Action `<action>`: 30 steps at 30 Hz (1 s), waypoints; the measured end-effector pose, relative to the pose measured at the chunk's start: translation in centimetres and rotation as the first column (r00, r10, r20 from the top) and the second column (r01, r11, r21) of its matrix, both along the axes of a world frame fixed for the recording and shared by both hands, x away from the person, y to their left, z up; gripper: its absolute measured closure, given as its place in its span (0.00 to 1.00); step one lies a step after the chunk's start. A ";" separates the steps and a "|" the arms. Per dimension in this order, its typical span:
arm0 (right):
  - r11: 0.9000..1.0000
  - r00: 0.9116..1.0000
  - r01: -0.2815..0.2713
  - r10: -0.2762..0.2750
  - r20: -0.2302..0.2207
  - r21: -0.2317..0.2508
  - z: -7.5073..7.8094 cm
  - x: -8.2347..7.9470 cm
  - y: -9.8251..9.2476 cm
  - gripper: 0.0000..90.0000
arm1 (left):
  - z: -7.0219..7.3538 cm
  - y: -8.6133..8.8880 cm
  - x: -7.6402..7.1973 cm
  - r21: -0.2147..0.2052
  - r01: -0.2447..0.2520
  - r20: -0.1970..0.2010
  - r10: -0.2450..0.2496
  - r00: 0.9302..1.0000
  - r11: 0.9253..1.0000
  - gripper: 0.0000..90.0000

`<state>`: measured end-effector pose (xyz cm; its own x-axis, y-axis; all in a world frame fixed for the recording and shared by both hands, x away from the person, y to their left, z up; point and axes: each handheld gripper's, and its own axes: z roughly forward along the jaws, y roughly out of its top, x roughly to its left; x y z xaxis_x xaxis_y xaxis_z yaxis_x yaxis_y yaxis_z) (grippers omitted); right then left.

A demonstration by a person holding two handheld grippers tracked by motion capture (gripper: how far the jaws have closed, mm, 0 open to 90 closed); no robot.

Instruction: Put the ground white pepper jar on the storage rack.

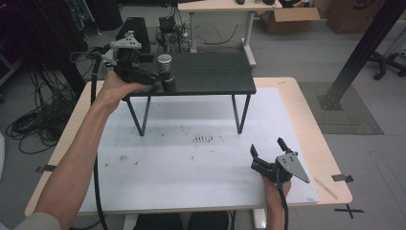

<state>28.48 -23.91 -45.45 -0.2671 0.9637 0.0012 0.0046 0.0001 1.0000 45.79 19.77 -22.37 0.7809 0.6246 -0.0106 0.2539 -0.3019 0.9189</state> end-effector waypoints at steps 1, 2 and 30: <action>1.000 1.000 0.000 0.000 0.000 0.000 0.0 0.0 0.0 0.04 | 0.0 0.1 -0.1 -0.002 0.000 0.001 0.000 1.000 1.000 0.00; 1.000 1.000 0.000 0.000 0.000 0.000 0.0 0.0 0.0 0.04 | 0.0 0.2 -0.2 -0.002 -0.002 0.003 0.002 1.000 1.000 0.00; 1.000 1.000 0.000 0.000 0.000 -0.001 0.0 0.0 0.0 0.04 | -0.3 3.3 -5.1 -0.008 -0.032 0.068 0.032 0.997 0.999 0.00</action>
